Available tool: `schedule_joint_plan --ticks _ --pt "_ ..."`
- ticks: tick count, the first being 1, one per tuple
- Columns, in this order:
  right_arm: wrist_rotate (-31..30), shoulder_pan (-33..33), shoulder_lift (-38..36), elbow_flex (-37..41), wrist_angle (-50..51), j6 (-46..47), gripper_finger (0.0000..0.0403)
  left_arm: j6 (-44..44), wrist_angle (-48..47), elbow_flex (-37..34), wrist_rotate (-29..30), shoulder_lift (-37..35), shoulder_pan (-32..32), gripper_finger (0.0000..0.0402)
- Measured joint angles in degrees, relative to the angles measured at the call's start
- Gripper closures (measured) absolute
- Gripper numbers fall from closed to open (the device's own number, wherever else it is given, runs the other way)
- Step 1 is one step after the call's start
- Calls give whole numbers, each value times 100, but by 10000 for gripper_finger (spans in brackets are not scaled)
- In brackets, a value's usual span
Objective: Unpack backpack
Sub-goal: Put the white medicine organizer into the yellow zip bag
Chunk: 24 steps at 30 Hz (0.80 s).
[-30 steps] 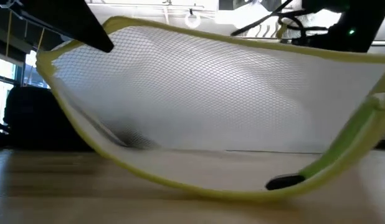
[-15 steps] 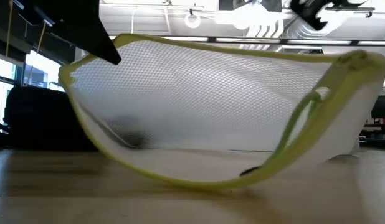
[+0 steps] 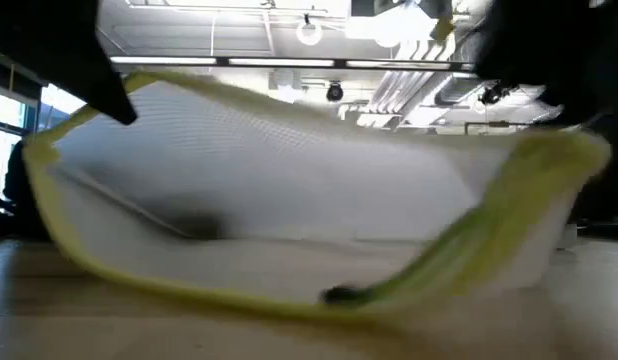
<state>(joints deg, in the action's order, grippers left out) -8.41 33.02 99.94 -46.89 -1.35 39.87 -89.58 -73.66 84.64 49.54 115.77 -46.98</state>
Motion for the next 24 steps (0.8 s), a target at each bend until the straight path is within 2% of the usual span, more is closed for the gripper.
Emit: schedule_joint_plan --ticks 5,9,14,17,20,24 --pt "-596 -878 5 0 132 -385 204 56 471 299 -112 -4 -263 402" --pt "-629 -1585 5 0 19 -864 204 444 1098 531 143 -9 -316 402" --pt "-612 -2236 5 -4 15 -1262 204 1384 1744 581 420 -9 -80 402" --pt "-288 -2364 -180 -28 251 -1297 204 1692 1790 581 492 -9 153 402" --pt "-114 -2201 -593 -219 660 -1324 204 1943 1783 581 499 -9 389 402" --pt "-712 -1790 -1239 -617 1634 -1489 204 2246 1787 581 383 -9 660 402"
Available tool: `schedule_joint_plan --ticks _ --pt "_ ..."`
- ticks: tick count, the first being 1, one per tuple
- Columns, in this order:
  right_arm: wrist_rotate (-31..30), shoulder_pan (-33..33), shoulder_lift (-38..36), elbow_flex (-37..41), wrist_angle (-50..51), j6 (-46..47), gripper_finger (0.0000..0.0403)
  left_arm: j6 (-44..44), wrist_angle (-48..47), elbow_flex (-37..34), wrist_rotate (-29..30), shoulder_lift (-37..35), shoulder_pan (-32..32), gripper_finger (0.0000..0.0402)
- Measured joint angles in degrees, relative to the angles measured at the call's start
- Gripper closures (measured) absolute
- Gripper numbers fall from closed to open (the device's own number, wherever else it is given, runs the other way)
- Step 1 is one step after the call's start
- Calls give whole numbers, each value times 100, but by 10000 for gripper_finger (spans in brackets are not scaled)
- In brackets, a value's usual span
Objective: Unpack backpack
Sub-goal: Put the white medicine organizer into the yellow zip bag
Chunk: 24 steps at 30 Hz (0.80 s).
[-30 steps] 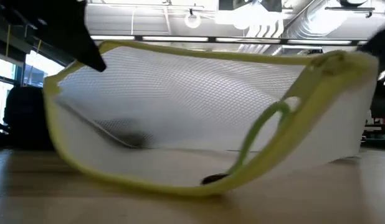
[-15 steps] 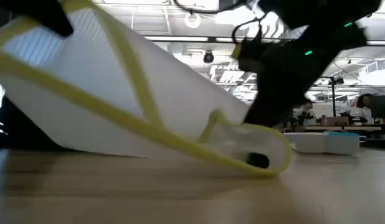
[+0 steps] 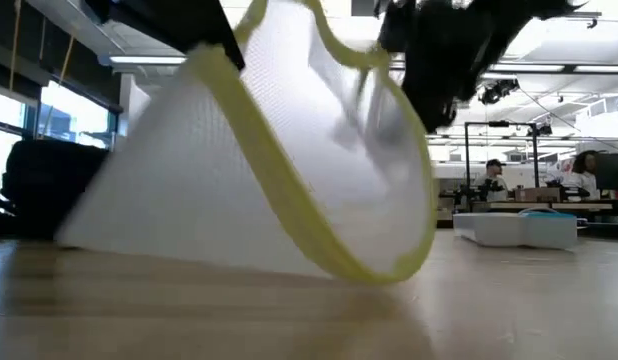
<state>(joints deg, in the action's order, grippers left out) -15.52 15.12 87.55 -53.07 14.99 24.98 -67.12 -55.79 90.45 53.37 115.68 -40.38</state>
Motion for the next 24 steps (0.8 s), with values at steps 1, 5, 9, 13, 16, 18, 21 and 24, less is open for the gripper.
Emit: schedule_joint_plan --ticks 1,5,9,13,16,18,21,24 --pt "-281 128 -153 -129 312 14 204 58 -6 0 -53 0 55 402" --pt "-1446 666 -689 -571 1592 483 204 227 0 0 -125 0 190 402" --pt "-1930 975 -1039 -632 2710 1547 204 246 -24 -2 -178 0 217 402" --pt "-1882 991 -1115 -256 3136 2208 204 233 -45 -4 -180 0 174 402" --pt "-1584 1009 -1106 45 2774 2109 204 209 -54 -4 -178 0 158 402" --pt "-1137 1166 -1098 178 2150 1651 204 168 -63 -4 -180 0 153 402" --pt "-409 1547 -1096 211 1014 788 204 141 -80 -7 -160 0 156 402" --pt "319 1803 -1015 208 212 662 204 138 -83 -7 -160 0 156 402"
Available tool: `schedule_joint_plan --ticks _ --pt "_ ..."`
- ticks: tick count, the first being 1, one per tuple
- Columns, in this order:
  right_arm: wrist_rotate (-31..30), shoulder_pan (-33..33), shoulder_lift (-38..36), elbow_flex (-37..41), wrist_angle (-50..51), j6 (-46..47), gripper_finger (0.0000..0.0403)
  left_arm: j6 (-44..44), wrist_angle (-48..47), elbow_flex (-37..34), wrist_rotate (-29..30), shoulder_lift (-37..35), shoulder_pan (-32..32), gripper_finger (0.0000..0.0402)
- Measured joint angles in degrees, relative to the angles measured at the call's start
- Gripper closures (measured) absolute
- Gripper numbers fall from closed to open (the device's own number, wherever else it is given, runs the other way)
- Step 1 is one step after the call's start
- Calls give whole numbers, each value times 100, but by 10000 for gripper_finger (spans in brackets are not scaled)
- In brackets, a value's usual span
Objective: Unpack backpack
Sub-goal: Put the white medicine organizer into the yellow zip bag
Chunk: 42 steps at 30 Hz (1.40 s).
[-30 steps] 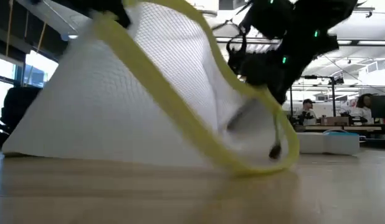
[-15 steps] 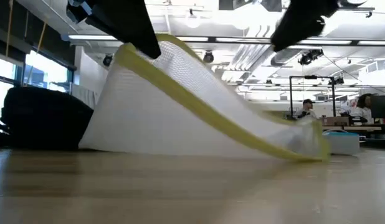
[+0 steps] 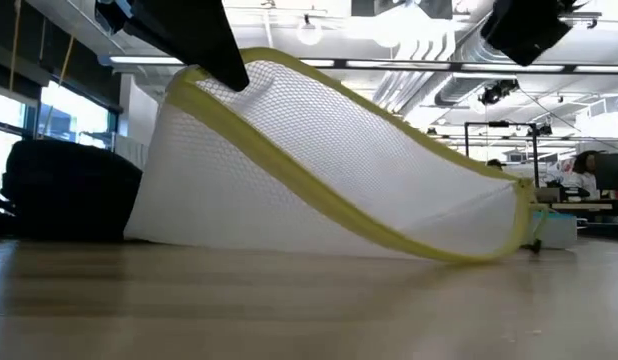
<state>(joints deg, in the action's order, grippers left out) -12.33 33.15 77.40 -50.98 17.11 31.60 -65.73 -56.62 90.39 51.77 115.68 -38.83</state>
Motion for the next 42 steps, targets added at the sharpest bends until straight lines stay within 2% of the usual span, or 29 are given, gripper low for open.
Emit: schedule_joint_plan --ticks 3,6,10,14,19,22,26,29,31,38,40,42 --pt "388 78 290 0 87 405 204 -1 -2 0 0 0 0 402" --pt "345 96 787 2 441 743 204 -7 -4 0 2 0 -20 402" --pt "-309 -102 1377 7 679 874 204 -85 -7 0 -10 0 -66 402" --pt "-832 -519 1590 7 830 945 204 -274 49 -2 -274 0 -124 402" --pt "-906 -1209 1596 7 553 214 204 -252 768 -2 -775 2 -246 402" --pt "-765 -1576 1596 7 100 -330 204 142 1257 -2 -761 2 -262 402" --pt "-540 -1783 1568 -71 -247 -745 204 580 1356 -2 -686 2 -188 402" --pt "-448 -1784 1563 -280 -270 -966 204 960 1374 -2 -609 2 -81 402" --pt "-157 -1722 1563 -414 -260 -1162 204 1189 1372 -2 -608 2 8 402" --pt "1424 -974 1555 -880 -100 -1688 204 1198 1200 -2 -492 4 295 402" --pt "1418 -663 1486 -1003 31 -1645 204 1159 1067 -2 -448 4 364 402" --pt "943 -346 1366 -1085 227 -1530 204 1067 941 -48 -320 4 411 402"
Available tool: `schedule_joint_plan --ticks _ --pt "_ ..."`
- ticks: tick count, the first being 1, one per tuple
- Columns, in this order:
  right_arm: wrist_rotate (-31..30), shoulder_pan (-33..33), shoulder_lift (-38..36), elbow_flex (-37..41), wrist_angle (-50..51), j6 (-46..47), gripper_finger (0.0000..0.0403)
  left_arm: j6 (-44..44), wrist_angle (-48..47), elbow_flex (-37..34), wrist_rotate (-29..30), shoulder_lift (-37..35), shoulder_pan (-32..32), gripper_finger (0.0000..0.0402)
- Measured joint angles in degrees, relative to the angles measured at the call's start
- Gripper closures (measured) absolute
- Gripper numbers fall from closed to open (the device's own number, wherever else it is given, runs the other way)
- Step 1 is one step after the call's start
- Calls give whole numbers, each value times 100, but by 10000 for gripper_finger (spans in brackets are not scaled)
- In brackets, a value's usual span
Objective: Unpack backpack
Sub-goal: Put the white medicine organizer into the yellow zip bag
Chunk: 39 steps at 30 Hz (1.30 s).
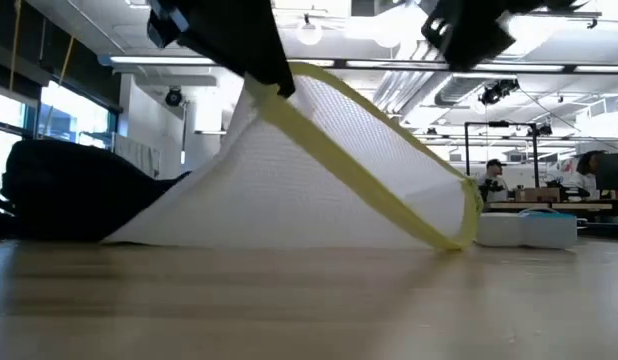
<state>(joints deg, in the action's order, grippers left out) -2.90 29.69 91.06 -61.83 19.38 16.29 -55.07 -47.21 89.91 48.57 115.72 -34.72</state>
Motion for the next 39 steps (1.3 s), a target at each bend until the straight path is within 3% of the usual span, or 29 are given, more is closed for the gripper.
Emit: schedule_joint_plan --ticks 3,5,7,9,11,18,22,27,32,39 --pt "-1372 357 -250 -28 749 663 204 -261 -401 -15 95 0 33 402" --pt "-2237 375 -400 16 1617 1699 204 -547 -768 -14 96 0 32 402" --pt "-2573 253 -503 143 2601 2973 204 -870 -1133 -15 94 0 0 402" --pt "-2575 5 -558 302 3448 4021 204 -1181 -1430 -15 108 1 -44 402" --pt "-2542 -295 -614 487 3870 4455 204 -1415 -1651 -15 108 0 -91 402" --pt "-1623 -1533 -642 1174 3147 3729 204 -1537 -1689 -15 86 0 -172 402" --pt "-1178 -1814 -642 1445 2504 3512 204 -1532 -1687 -15 -5 1 -170 402" --pt "-832 -1498 -657 1653 2144 3775 204 -1537 -1849 -15 56 0 -168 402" --pt "-570 -733 -645 1585 2026 4122 204 -1668 -1943 -14 560 1 -58 402" --pt "-1260 66 -635 843 2551 4392 204 -923 -1959 -13 536 1 413 374"
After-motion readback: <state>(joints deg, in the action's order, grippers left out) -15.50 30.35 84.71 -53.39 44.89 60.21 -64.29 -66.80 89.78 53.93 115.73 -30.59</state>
